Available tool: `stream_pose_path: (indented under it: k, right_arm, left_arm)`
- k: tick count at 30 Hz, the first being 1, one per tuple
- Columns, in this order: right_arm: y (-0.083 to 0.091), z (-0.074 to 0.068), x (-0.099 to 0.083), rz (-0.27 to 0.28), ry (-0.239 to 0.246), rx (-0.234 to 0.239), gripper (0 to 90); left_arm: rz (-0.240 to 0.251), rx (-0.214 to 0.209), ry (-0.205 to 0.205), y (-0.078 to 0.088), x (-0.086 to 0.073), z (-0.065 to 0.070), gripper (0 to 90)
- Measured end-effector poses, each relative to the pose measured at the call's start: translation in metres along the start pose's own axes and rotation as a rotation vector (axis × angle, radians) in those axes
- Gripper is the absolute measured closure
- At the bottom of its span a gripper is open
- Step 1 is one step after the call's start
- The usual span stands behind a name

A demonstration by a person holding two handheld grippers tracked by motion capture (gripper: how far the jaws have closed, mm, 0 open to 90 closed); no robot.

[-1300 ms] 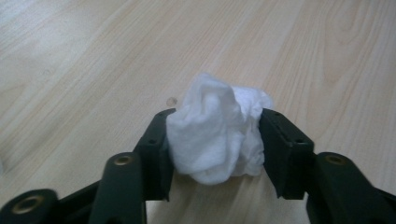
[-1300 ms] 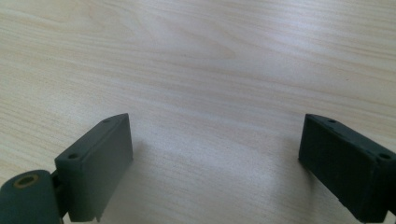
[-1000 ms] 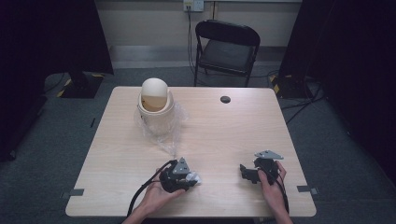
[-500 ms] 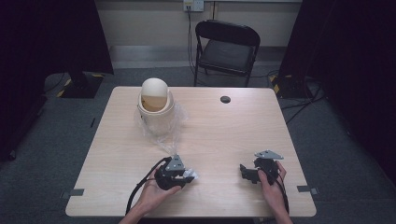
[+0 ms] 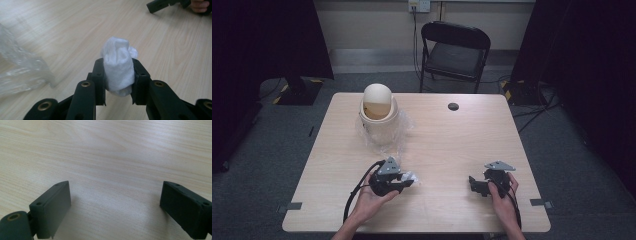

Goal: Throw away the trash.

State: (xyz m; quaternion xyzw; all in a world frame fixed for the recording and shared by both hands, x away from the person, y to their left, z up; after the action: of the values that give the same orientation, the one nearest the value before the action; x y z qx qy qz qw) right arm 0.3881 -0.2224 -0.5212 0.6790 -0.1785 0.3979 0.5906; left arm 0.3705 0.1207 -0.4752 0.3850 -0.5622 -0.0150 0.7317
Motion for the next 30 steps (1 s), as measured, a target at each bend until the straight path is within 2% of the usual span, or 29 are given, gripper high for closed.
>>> stream_pose_path:
  k: [6, 14, 17, 22, 25, 29, 30]
  right_arm:
    - [0.0, 0.0, 0.0, 0.0, 0.0, 0.0, 8.9]
    - [0.0, 0.0, 0.0, 0.0, 0.0, 0.0, 8.9]
    - [0.0, 0.0, 0.0, 0.0, 0.0, 0.0, 8.9]
    - [0.0, 0.0, 0.0, 0.0, 0.0, 0.0, 8.9]
    - [0.0, 0.0, 0.0, 0.0, 0.0, -0.001, 8.9]
    - [0.0, 0.0, 0.0, 0.001, -0.001, -0.001, 8.9]
    - [0.0, 0.0, 0.0, 0.0, 0.0, 0.0, 8.9]
  left_arm:
    - [0.02, 0.05, 0.02, 0.011, 0.0, -0.011, 70.0]
    - [0.059, 0.06, 0.069, 0.025, 0.003, -0.026, 70.0]
    - [0.054, 0.071, 0.06, 0.026, 0.005, -0.03, 70.0]
    - [0.079, 0.073, 0.078, 0.032, 0.012, -0.039, 70.0]
    - [0.077, 0.06, 0.072, 0.035, 0.015, -0.042, 70.0]
    - [0.089, 0.061, 0.065, 0.041, 0.021, -0.048, 70.0]
    - [0.079, 0.069, 0.066, 0.042, 0.022, -0.049, 70.0]
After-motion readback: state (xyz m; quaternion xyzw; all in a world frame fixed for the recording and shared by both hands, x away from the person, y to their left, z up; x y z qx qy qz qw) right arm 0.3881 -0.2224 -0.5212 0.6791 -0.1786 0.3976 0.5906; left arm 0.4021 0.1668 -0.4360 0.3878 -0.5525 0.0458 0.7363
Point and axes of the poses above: each handheld gripper's, and its own axes: y roughly backward along the jaws, x roughly out of its top, z roughly to its right, the point moved 3 cm from there along -y, roughly forward along the jaws, and after that the axes turned 2 degrees about z, right-handed, at the moved point
